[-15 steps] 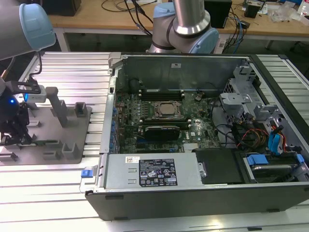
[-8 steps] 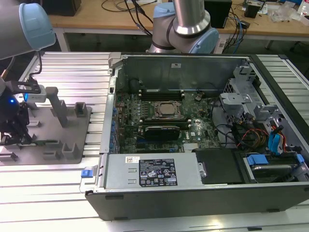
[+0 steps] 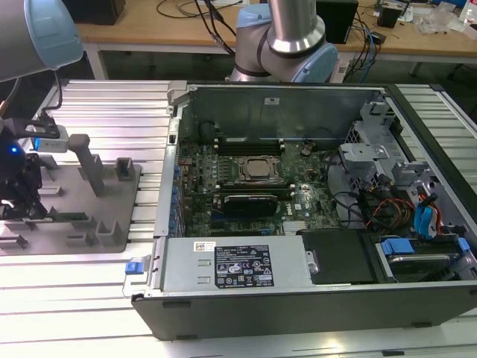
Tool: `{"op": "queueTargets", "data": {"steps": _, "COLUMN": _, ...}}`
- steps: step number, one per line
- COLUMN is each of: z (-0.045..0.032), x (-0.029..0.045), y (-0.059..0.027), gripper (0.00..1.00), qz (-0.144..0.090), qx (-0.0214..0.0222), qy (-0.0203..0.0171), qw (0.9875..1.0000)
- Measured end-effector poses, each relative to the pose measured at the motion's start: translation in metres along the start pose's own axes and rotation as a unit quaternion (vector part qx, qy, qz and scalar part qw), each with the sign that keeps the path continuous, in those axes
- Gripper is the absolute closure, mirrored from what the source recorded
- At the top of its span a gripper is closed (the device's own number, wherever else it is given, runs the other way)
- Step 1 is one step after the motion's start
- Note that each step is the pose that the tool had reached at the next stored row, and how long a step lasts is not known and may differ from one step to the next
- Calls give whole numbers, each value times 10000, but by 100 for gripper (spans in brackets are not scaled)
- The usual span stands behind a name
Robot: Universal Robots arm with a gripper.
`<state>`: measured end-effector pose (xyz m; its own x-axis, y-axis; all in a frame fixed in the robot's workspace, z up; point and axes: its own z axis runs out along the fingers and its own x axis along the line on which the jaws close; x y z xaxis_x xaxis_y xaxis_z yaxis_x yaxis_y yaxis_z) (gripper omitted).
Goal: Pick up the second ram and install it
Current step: 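Pick up the second ram and move it above second insertion slot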
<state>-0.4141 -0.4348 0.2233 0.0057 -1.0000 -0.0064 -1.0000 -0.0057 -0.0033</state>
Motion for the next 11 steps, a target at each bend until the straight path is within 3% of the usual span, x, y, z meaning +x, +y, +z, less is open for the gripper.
{"op": "queueTargets", "data": {"steps": 3, "z": -186, "x": -6, "y": -1, "gripper": 91, "qz": 0, "qx": 0, "qy": 0, "qw": 10000}}
{"op": "queueTargets", "data": {"steps": 5, "z": -246, "x": -7, "y": -1, "gripper": 91, "qz": 0, "qx": 0, "qy": 0, "qw": 10000}}
{"op": "queueTargets", "data": {"steps": 8, "z": -413, "x": -9, "y": -1, "gripper": 91, "qz": 0, "qx": 0, "qy": 0, "qw": 10000}}
{"op": "queueTargets", "data": {"steps": 10, "z": -465, "x": -9, "y": -1, "gripper": 91, "qz": 0, "qx": 0, "qy": 0, "qw": 10000}}
{"op": "queueTargets", "data": {"steps": 11, "z": -580, "x": -10, "y": -2, "gripper": 91, "qz": 0, "qx": 0, "qy": 0, "qw": 10000}}
